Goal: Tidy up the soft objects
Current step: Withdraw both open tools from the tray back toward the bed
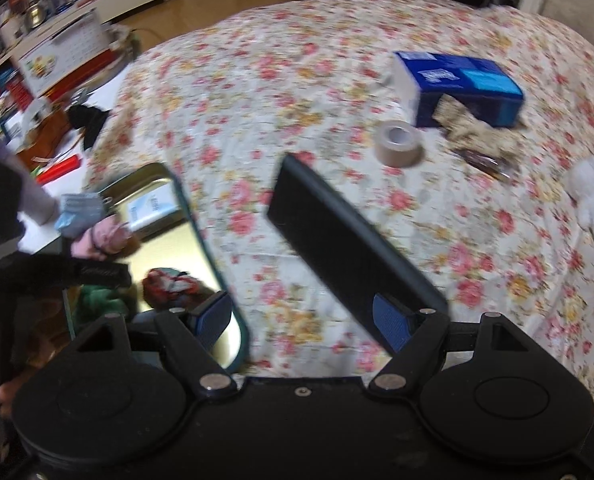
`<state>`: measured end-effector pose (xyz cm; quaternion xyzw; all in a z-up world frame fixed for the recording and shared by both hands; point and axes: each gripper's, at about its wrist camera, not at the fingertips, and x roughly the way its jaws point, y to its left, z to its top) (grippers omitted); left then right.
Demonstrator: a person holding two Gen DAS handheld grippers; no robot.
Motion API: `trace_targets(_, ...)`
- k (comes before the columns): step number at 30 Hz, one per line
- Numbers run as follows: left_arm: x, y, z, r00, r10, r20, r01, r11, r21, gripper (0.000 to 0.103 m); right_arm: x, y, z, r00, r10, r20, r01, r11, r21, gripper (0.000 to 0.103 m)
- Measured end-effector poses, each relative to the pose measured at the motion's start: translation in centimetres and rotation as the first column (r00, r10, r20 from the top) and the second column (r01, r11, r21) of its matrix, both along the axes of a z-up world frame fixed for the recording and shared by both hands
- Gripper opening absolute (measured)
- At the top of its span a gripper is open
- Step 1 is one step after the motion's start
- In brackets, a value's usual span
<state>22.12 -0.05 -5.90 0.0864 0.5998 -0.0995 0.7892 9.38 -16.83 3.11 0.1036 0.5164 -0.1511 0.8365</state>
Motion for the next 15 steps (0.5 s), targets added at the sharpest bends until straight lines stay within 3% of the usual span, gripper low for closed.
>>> trace_targets(8,-2.6,-5.7,3.6,0.990,-0.128,0.065,0.128,0.992,0.002,0.081,-1.8,-6.9,0.0,0.987,-0.162,0.019,0.162,0.986,-0.023,0.077)
trace_targets(15,-4.2,-11.0,5.9,0.966,-0.241,0.099,0.241,0.970,0.003,0.081,-3.6,-13.3,-0.3,0.948,-0.316,0.026,0.317,0.948,-0.041,0.077)
